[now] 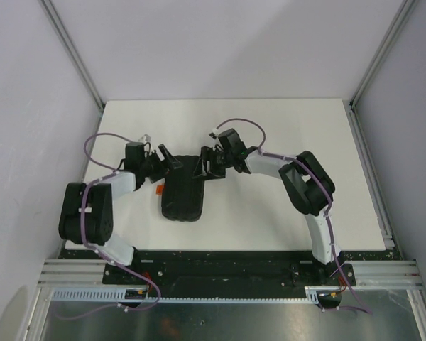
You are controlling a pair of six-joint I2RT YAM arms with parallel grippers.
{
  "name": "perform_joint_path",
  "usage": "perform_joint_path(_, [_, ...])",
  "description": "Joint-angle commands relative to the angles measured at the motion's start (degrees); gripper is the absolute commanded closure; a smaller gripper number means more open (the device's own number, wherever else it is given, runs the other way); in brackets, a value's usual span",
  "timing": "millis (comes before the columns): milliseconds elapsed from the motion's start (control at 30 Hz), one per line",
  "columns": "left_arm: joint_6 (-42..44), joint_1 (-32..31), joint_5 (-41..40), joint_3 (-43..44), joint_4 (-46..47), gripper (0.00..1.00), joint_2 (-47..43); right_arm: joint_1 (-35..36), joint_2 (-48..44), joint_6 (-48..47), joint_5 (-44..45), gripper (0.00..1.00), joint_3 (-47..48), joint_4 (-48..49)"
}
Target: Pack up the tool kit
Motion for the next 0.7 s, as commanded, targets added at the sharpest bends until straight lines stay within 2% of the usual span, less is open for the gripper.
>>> perform_joint_path(0, [2.58,-1.72,-6.15,-0.28,-12.99,0.06,-8.14,0.43,-4.13,-4.04,9.06,0.29,0.87,-0.70])
perform_joint_path(100, [3.25,-1.72,-8.28,-0.44,-18.37,0.01,-13.72,-0.19,-4.88,-6.78,12.36,0.21,0.96,-3.37])
perform_joint_path(233, [1.54,-1.79,-7.91,-5.13,-23.44,0.01,-21.59,-1.67,-4.56,-8.31,11.83,0.19,2.46,-5.32])
perform_joint_path(467, [-7.23,-2.65,-5.12,-14.42,-27.04,0.01,-29.25,-5.80,-1.77,-6.63,7.12,0.29,2.39,-6.17])
perform_joint_path(667, [-9.02,-5.52,-6.18,-18.43,-25.41,0.01,-28.47,-6.69,-1.45,-7.96,6.53,0.37,3.10,-7.78])
